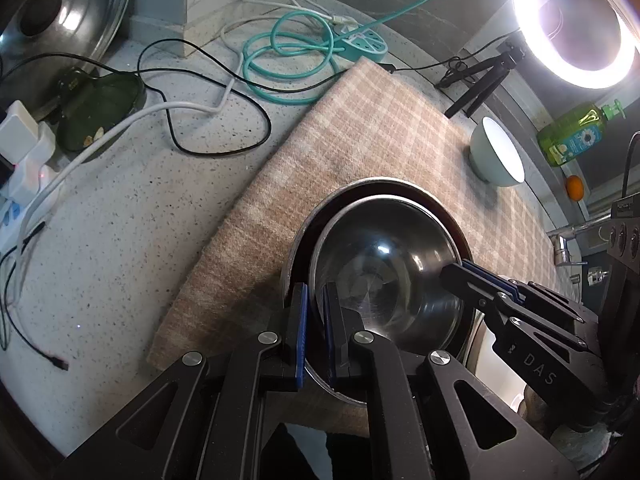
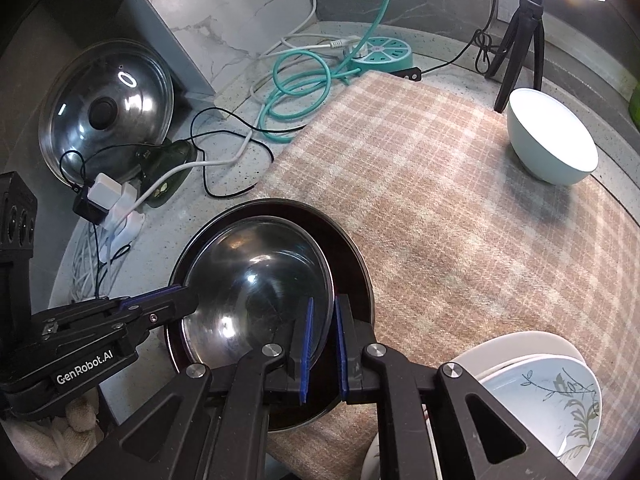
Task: Organize plates and bowls
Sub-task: 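Open both grippers and withdraw them from the nested bowls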
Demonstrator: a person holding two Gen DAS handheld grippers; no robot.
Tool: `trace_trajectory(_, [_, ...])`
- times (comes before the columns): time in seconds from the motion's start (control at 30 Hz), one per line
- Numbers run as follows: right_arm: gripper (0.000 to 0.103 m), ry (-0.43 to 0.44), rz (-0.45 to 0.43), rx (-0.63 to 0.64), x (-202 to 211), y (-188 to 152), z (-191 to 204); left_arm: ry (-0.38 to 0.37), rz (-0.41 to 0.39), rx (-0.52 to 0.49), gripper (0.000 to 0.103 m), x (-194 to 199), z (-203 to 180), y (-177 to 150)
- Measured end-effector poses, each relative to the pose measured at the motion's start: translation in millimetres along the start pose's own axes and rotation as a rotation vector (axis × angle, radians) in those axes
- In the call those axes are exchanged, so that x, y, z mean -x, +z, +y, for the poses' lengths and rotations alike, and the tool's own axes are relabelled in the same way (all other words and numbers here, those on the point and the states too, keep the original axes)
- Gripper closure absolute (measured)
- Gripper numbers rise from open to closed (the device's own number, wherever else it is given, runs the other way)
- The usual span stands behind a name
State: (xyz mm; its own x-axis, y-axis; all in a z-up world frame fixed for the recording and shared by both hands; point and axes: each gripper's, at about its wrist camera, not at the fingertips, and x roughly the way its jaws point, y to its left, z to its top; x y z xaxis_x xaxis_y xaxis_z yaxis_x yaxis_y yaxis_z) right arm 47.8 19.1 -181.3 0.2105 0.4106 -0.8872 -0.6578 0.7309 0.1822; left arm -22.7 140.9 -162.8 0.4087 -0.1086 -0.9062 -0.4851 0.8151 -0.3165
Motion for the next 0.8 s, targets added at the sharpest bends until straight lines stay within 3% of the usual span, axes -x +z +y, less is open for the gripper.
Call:
trace_trajectory(0.23, [0.090, 0.049, -0.031, -0.020, 19, 1, -9, -0.008, -0.039, 0.007, 0.097, 13, -2, 6])
trace_trajectory(0.5, [0.090, 0.104, -0.127, -0.033, 74, 2, -32, -0.087, -0.069, 0.003, 0.097, 35, -22, 9])
trace_trajectory(0.8, [0.088, 0.083, -0.194, -0.058, 136, -3, -107, -0.154, -0.097, -0.016, 0.096, 55, -66, 8])
